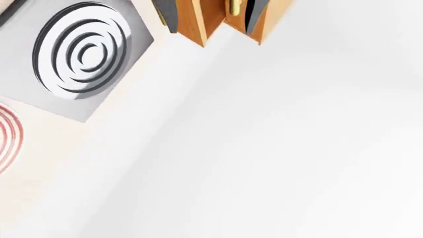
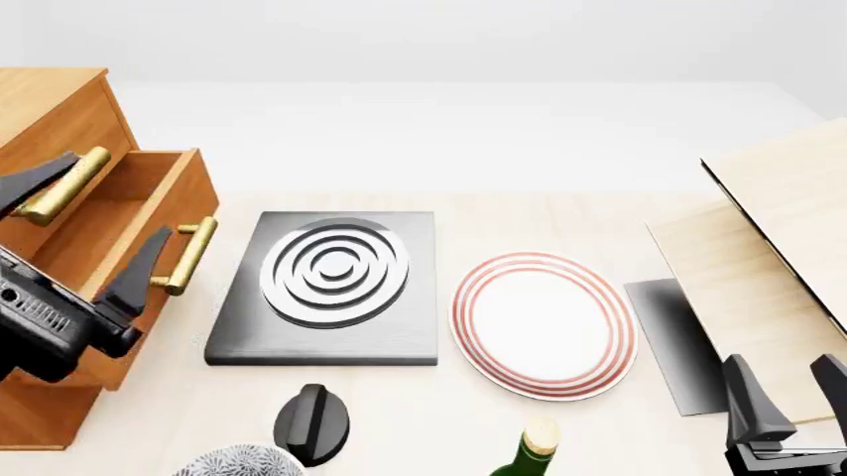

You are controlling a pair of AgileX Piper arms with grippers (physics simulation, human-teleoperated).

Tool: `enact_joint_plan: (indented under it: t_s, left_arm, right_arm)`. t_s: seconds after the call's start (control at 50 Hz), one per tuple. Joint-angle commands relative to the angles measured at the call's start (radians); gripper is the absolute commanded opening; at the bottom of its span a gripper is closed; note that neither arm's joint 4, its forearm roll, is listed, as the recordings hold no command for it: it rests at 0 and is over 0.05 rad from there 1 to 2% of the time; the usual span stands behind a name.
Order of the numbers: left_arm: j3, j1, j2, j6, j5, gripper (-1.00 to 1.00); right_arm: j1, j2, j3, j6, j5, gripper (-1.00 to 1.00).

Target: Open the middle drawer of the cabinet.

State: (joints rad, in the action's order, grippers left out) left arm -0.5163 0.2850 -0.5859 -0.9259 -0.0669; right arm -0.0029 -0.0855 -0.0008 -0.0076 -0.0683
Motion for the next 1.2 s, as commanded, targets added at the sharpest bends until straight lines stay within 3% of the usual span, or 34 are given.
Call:
enact_joint_plan:
  t_s: [0.02,0.4,0.66,0.86,1.2]
  left_arm:
    - [-0.146,-0.014,0.118,0.175,0.252,1.00]
    - [-0.303,-0.084,0.112,0.376,0.466,1.00]
    - [-0.308,-0.141,0.088,0.477,0.563,1.00]
    - [-0.358,-0.134,0.033,0.625,0.657,1.00]
    - [-0.398,-0.155,-0.023,0.811,0.736,1.00]
  right_arm:
    - [0.000,0.022,0.000,0.002,0.018,1.00]
    - [0.000,0.022,0.000,0.002,0.018,1.00]
    - [0.000,0.022,0.000,0.002,0.018,1.00]
    - [0.000,0.022,0.000,0.002,0.018,1.00]
    - [0.000,0.022,0.000,0.002,0.018,1.00]
